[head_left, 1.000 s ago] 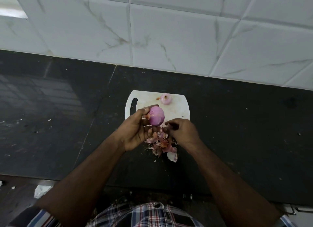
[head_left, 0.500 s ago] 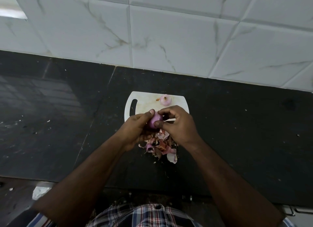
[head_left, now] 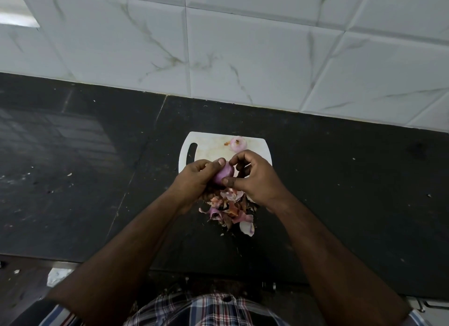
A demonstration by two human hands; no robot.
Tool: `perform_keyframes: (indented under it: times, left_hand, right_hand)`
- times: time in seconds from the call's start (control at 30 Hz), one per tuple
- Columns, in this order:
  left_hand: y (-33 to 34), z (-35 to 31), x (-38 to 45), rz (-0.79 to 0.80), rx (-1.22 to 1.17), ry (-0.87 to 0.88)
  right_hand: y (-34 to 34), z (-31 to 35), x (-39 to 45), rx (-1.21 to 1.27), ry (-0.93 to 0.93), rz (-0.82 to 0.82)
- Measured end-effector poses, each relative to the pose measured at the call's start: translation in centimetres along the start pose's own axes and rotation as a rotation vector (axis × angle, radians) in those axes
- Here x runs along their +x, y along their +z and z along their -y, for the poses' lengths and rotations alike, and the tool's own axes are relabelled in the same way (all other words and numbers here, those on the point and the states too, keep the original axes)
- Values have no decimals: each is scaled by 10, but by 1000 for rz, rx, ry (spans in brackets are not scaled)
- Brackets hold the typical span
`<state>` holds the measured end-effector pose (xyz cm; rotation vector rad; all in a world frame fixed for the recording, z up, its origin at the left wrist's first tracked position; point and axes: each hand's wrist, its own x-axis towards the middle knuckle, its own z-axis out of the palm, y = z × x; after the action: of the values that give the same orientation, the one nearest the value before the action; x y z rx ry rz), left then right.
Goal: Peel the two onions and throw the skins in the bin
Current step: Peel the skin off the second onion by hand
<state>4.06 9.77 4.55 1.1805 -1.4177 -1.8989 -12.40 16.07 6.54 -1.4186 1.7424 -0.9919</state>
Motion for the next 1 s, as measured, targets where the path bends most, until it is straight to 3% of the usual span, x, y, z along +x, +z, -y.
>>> perform_keyframes:
  times: [0.27,0.67,0.87,1.0]
  left_hand:
    - [4,3,1,-5,15,-18]
    - [8,-6,-4,-70,-20,-220]
    - [6,-6,-1,-32,-206,-386]
    - [6,-8,-4,17,-289,-437]
  right_hand:
    - [-3,0,3,-62,38,127]
    - [2,-12,-4,-87,-250,-201]
    - [6,-18,-8,-143,-381,-254]
    - [5,-16,-10,-80,-265,-215]
